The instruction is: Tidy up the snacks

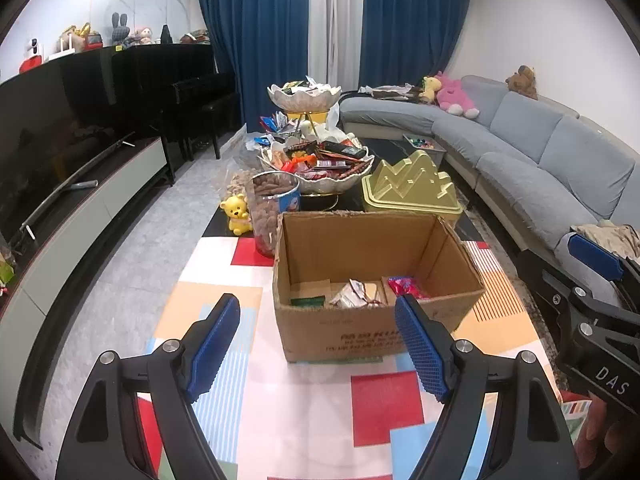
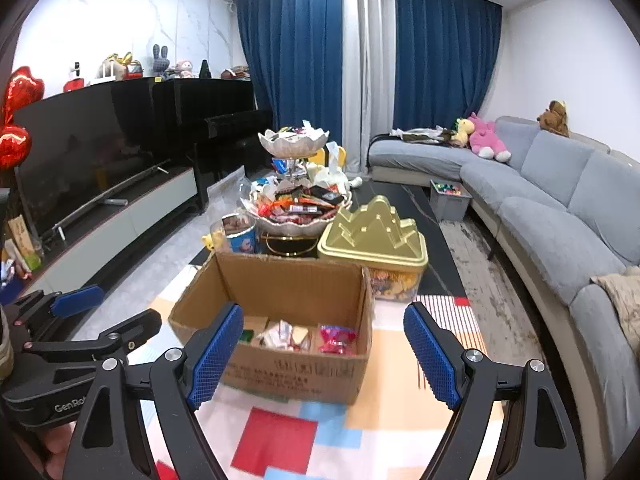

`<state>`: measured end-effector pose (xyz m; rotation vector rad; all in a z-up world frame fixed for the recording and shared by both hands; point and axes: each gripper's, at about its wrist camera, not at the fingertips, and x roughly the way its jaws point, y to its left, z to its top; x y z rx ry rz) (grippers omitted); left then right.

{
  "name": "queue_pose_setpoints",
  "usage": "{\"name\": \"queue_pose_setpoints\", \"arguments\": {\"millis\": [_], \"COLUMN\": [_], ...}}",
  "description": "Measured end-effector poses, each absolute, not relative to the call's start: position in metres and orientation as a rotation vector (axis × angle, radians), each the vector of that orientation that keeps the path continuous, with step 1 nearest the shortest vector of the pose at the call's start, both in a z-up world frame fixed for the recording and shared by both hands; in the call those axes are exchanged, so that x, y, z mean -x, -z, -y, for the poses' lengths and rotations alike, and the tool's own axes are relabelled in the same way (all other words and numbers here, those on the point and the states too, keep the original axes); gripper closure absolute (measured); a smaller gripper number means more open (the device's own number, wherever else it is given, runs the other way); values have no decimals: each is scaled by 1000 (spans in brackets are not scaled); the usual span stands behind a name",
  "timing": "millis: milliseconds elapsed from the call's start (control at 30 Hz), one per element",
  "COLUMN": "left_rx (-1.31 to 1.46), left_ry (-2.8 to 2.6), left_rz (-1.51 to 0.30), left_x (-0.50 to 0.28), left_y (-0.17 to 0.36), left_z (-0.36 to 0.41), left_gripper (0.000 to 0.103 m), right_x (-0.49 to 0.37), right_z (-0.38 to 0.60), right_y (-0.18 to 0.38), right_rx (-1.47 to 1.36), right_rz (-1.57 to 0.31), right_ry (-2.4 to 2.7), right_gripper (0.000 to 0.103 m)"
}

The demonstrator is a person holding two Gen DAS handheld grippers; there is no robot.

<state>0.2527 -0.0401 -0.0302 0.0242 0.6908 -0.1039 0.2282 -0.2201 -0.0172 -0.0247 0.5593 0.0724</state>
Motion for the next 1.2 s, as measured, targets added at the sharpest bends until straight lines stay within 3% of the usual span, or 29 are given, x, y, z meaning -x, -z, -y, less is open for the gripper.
{"name": "queue_pose_setpoints", "arguments": {"millis": [1200], "left_rx": [10], "left_ry": [122], "left_rz": [-675], "left_x": [-119], "left_y": [62], "left_z": [26], "left_gripper": [23], "right_x": [-90], "right_z": [215], "right_y": [47], "right_rx": [36], "right_rz": [-590], "right_ry": [-42], "right_gripper": [19]}}
